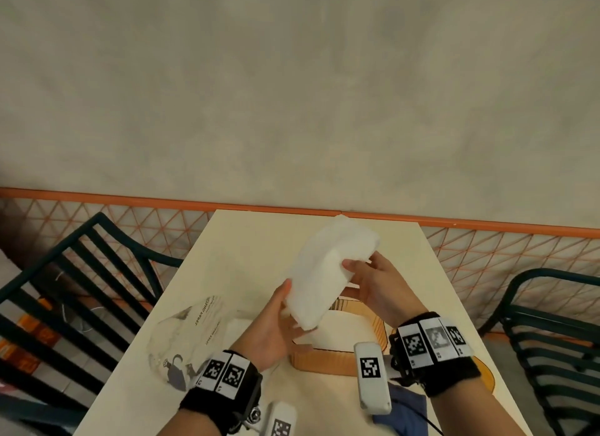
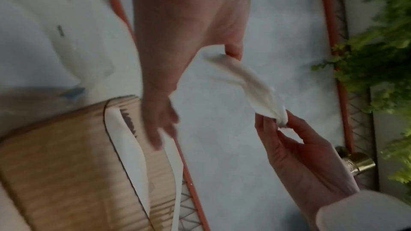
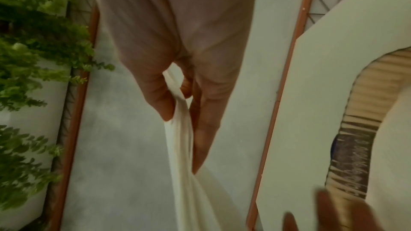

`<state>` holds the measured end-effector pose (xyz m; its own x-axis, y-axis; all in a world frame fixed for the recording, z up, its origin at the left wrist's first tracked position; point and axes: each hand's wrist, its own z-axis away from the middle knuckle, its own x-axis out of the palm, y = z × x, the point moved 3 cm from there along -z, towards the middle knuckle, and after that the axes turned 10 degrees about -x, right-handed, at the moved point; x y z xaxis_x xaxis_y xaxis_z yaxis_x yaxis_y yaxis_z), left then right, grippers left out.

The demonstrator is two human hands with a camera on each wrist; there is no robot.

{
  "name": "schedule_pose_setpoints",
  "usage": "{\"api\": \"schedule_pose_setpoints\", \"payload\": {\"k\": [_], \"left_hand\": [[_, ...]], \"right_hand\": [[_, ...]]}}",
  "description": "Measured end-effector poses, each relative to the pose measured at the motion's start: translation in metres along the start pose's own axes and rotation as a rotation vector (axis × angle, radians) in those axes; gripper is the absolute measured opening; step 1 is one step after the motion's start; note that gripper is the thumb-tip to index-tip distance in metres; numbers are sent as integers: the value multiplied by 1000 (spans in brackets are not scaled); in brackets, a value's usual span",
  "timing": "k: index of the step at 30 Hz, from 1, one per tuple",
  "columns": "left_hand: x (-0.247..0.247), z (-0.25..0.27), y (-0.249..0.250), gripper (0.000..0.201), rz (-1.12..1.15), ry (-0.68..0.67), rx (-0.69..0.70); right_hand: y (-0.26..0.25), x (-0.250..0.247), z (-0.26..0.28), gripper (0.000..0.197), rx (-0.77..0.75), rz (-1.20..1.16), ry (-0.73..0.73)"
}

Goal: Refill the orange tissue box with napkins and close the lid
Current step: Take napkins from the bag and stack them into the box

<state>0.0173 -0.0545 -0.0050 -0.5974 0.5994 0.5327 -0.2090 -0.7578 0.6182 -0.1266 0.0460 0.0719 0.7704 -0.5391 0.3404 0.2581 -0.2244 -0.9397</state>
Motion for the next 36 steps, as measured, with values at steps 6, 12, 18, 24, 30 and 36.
{"api": "schedule_pose_setpoints", "payload": {"k": [6, 12, 18, 24, 30, 36], "left_hand": [[16, -2, 20, 42, 62, -44, 197], [32, -2, 25, 34, -129, -22, 117], [18, -3, 29, 32, -219, 63, 74], [15, -3, 40, 36, -343, 44, 91], [9, -5, 40, 37, -50, -81, 20], [8, -16, 35, 35, -247, 54, 12]], "right_hand": [[0, -27, 11, 40, 58, 58, 39], [11, -37, 13, 29, 254, 244, -22], [16, -60, 12, 17, 262, 315, 160], [13, -57, 6, 25, 271, 330, 57], [15, -45, 2, 21, 227, 332, 54], [28, -42, 0, 19, 307, 375, 28]]}}
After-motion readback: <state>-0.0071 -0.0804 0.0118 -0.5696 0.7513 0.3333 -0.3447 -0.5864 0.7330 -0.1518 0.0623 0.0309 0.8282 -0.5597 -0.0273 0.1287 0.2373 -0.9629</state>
